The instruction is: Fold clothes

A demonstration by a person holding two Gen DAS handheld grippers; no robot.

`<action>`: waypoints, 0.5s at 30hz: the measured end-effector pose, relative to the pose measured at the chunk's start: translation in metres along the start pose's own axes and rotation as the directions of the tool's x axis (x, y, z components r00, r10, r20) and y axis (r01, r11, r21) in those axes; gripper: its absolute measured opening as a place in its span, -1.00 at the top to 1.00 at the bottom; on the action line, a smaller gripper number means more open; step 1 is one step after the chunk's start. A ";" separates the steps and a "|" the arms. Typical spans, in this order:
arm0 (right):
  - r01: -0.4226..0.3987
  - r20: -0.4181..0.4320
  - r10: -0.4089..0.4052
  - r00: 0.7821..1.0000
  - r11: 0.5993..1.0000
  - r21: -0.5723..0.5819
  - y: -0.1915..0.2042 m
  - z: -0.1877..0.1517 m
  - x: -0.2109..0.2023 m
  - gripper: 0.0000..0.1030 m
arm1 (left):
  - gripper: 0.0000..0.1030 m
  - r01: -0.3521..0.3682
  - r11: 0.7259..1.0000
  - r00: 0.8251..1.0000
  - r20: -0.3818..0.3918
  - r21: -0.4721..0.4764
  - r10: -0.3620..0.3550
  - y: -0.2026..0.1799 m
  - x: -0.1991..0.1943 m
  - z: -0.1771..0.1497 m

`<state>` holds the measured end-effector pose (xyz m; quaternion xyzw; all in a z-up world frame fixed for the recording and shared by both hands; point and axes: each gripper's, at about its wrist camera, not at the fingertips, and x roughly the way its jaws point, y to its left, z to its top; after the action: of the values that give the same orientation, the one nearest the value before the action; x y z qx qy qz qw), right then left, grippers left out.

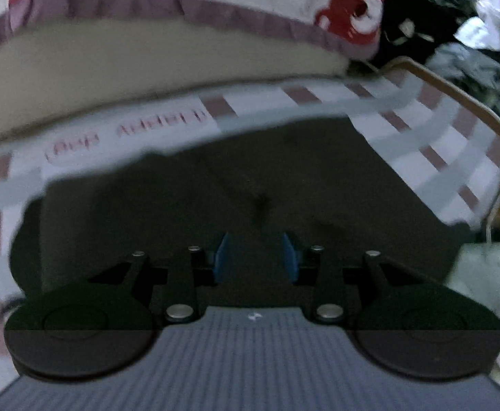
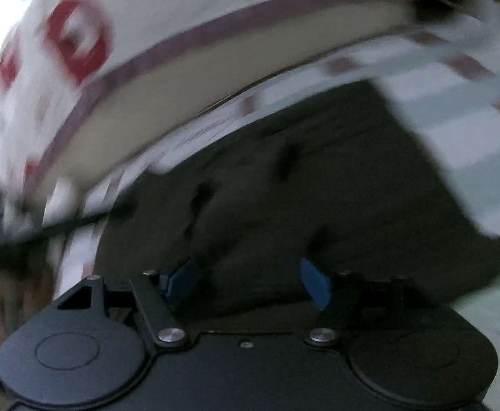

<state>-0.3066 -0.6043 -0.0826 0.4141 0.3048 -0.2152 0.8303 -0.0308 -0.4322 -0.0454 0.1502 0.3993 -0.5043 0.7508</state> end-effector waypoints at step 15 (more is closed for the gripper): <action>0.137 -0.041 -0.132 0.990 0.897 0.420 -0.077 -0.016 -0.003 -0.42 | 0.34 -0.119 0.992 0.992 -0.033 0.050 0.121 -0.002 0.000 -0.061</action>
<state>-0.3605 -0.6346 -0.1311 0.5628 0.2838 -0.3305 0.7025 -0.0597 -0.3942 -0.0838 0.2007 0.3906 -0.4650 0.7687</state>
